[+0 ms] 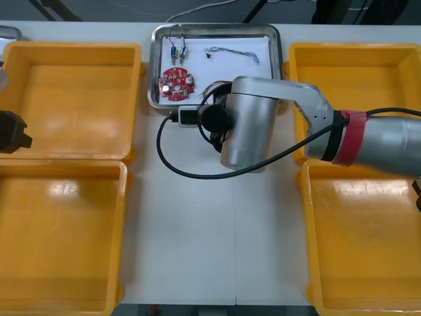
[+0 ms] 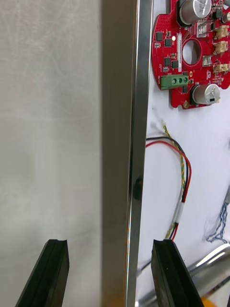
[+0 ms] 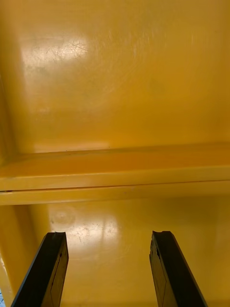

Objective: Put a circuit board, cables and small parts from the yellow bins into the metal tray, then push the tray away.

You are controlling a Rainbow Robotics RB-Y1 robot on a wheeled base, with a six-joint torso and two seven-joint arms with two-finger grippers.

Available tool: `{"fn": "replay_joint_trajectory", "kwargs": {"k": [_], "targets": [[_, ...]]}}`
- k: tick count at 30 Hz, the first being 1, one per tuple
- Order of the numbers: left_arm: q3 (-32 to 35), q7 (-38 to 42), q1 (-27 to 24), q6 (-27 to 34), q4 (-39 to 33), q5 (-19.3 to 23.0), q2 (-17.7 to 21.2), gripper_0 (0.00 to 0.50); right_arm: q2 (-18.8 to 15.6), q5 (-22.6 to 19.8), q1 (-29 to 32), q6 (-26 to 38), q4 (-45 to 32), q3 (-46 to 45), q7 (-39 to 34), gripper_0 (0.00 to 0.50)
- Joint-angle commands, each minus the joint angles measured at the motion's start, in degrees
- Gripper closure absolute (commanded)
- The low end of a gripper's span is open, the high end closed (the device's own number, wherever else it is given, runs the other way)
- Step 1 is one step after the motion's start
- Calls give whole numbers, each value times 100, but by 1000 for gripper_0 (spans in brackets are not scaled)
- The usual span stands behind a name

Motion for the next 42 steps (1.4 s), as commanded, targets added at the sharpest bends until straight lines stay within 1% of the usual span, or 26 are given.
{"fn": "replay_joint_trajectory", "kwargs": {"k": [1, 3, 4, 6, 7, 9, 10, 12, 13, 15, 16, 21, 25, 32, 37, 42], "targets": [[1, 84, 91, 35, -182, 36, 40, 0, -323, -51, 252, 675, -900, -653, 122, 0], [1, 84, 91, 35, -182, 36, 40, 0, -402, -130, 472, 1079, -1304, -925, 60, 0], [1, 84, 91, 35, -182, 36, 40, 0, -420, -192, 516, 1176, -1392, -1013, 7, 0], [1, 84, 91, 35, -182, 36, 40, 0, -507, -526, 674, 1537, -1691, -1356, -230, 0], [1, 84, 91, 35, -182, 36, 40, 0, -534, -596, 709, 1624, -1744, -1444, -274, 0], [1, 84, 91, 35, -182, 36, 40, 0, -648, -939, 867, 1950, -2016, -1795, -520, 0], [1, 84, 91, 35, -182, 36, 40, 0, -692, -1018, 902, 2029, -2087, -1883, -582, 0], [1, 84, 91, 35, -182, 36, 40, 0, -824, -1335, 1052, 2345, -2297, -2244, -810, 0], [1, 84, 91, 35, -182, 36, 40, 0, -859, -1414, 1078, 2424, -2341, -2323, -863, 0], [1, 84, 91, 35, -182, 36, 40, 0, -1000, -1730, 1166, 2697, -2473, -2613, -1100, 0], [1, 84, 91, 35, -182, 36, 40, 0, -1035, -1800, 1184, 2776, -2500, -2683, -1162, 0], [1, 84, 91, 35, -182, 36, 40, 0, -1369, -2398, 1386, 3303, -2719, -3289, -1777, 0], [1, 84, 91, 35, -182, 36, 40, 0, -1641, -2758, 1702, 3576, -2878, -3852, -2137, 0], [1, 84, 91, 35, -182, 36, 40, 0, -2037, -3092, 2256, 3953, -3106, -4617, -2691, 0], [1, 84, 91, 35, -182, 36, 40, 0, -2283, -3356, 2695, 3976, -3176, -5258, -3210, 0], [1, 84, 91, 35, -182, 36, 40, 0, -2406, -3646, 3144, 3976, -3212, -5909, -3640, 0]]}}
